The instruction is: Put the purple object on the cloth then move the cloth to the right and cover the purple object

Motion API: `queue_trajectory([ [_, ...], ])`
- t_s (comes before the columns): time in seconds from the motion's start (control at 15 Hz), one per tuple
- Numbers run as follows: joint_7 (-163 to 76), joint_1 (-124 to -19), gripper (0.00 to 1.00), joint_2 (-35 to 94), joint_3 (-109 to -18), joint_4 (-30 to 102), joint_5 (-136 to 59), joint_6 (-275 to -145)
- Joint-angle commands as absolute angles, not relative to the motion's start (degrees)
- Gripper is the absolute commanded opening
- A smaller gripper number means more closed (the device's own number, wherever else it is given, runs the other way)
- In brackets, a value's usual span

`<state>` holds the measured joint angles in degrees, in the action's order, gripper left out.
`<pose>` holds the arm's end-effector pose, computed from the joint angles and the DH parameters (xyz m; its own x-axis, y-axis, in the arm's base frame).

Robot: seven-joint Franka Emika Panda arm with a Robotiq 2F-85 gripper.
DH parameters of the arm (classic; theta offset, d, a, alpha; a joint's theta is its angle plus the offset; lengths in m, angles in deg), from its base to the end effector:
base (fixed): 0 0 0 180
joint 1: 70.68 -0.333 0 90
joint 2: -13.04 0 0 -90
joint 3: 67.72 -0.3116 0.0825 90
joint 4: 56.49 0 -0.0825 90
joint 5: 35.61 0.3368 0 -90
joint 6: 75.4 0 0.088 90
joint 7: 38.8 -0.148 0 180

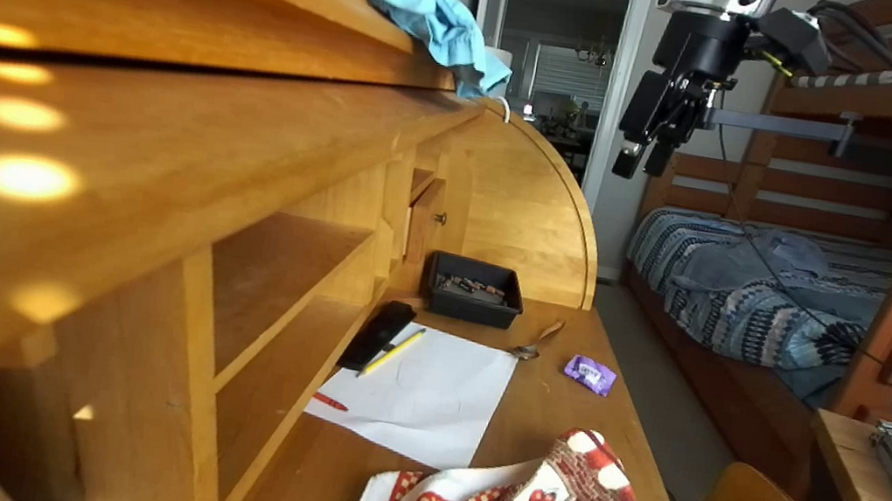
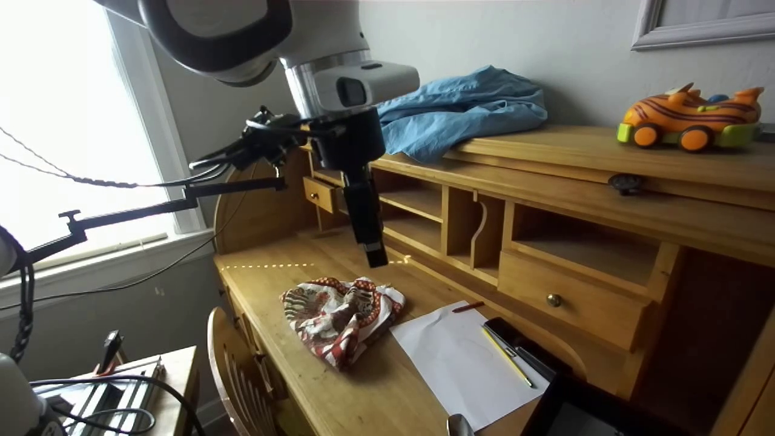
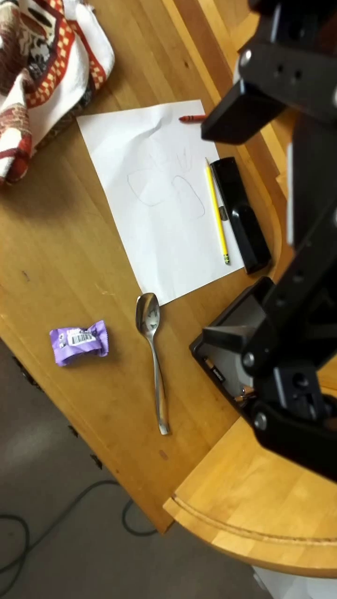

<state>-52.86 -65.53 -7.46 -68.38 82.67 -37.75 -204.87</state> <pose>0.4160 -0.0347 0.4358 0.9367 -0.2939 0.1904 -0.2976 -0.9547 -0.0097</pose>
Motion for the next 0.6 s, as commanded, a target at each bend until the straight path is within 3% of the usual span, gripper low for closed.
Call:
queue_trajectory([
  [0.0,-52.9,-65.6,1.0,-7.4,-68.3,82.6,-37.8,-204.7],
  [0.53,-51.8,-65.5,1.0,-3.2,-66.8,82.3,-36.6,-203.5],
])
